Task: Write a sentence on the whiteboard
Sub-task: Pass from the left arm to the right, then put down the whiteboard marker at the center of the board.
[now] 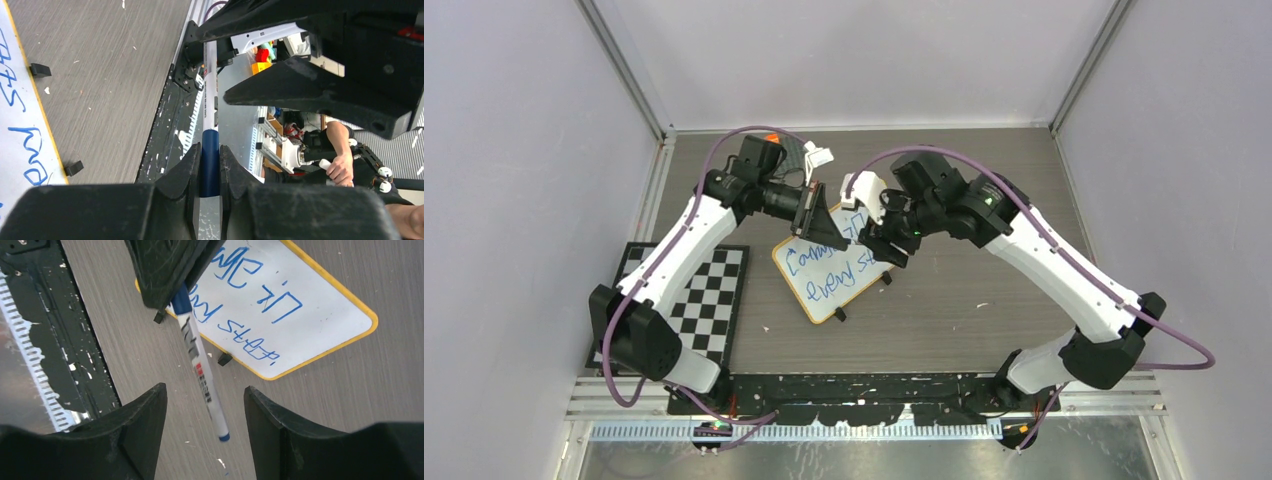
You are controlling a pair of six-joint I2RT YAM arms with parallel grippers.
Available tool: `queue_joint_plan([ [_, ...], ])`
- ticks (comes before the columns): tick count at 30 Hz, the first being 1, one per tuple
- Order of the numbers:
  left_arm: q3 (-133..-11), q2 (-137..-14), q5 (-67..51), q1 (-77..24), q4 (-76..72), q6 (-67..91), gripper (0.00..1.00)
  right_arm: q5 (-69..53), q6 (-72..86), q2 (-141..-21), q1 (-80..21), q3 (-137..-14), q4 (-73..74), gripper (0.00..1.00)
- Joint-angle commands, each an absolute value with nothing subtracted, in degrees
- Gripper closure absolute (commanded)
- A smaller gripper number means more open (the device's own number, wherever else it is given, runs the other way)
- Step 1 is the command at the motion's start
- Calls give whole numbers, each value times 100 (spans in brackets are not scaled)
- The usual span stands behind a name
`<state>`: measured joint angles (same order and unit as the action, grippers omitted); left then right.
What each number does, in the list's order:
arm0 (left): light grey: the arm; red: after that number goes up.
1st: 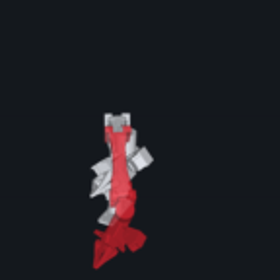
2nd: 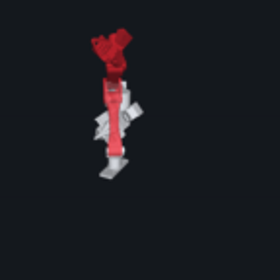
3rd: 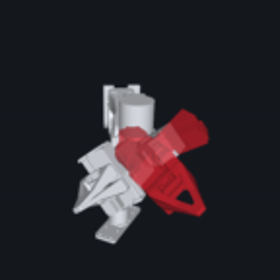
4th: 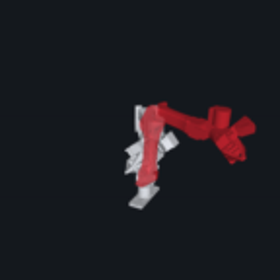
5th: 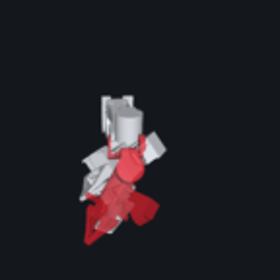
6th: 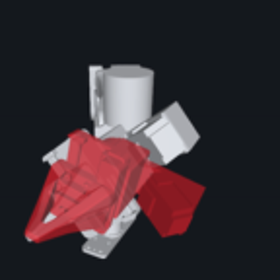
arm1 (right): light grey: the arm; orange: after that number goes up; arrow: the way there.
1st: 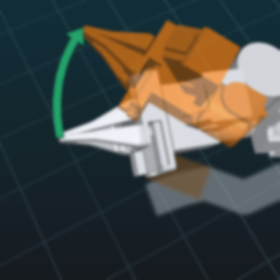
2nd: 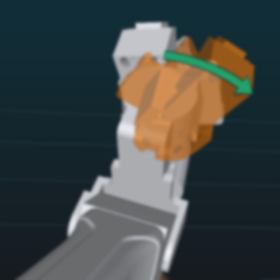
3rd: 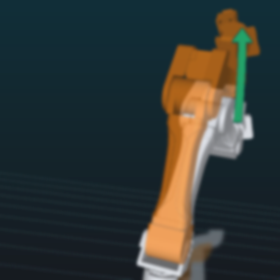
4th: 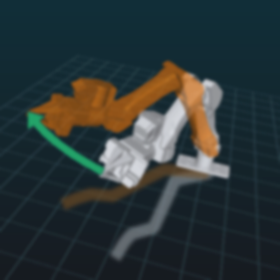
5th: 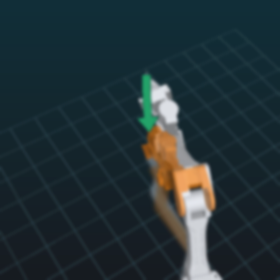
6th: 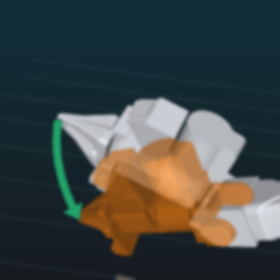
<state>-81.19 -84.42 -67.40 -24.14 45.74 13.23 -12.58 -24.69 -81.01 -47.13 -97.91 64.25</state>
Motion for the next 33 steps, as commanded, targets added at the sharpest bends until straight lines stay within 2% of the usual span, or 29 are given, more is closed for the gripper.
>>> queue_joint_plan([
  [1, -8125, -8500, -6984, -2472, 4397, 1498, 100, -707, -2719, -8278, -4968, -10069, 6084, 39],
  [7, -8155, -8553, -7099, -2558, 4426, 1494, 100, -433, -2824, -8411, -5205, -10037, 5999, 56],
  [11, -8131, -8555, -7121, -2549, 4389, 1479, 100, -395, -2786, -8318, -5212, -9844, 5976, 88],
  [13, -8140, -8540, -7080, -2508, 4337, 1435, 88, -286, -2727, -8249, -5212, -9734, 5926, 99],
  [17, -8253, -8453, -6702, -2289, 4308, 1291, 54, -295, -2507, -8120, -5014, -9577, 5876, 100],
  [18, -8268, -8399, -6539, -2179, 4304, 1262, 44, -407, -2418, -8095, -4876, -9568, 5856, 100],
  [19, -8272, -8358, -6420, -2062, 4255, 1274, 28, -566, -2338, -8071, -4706, -9568, 5845, 100],
  [22, -8298, -8252, -6227, -1628, 4068, 1414, 2, -1072, -1979, -8096, -3962, -9627, 5834, 100],
  [29, -9017, -8256, -5462, -268, 4640, 1069, 0, -1828, -1534, -8297, -1720, -9370, 5832, 100],
  [33, -9409, -8527, -4908, 365, 5520, 394, 0, -1873, -1361, -8403, -717, -8802, 5756, 100],
])
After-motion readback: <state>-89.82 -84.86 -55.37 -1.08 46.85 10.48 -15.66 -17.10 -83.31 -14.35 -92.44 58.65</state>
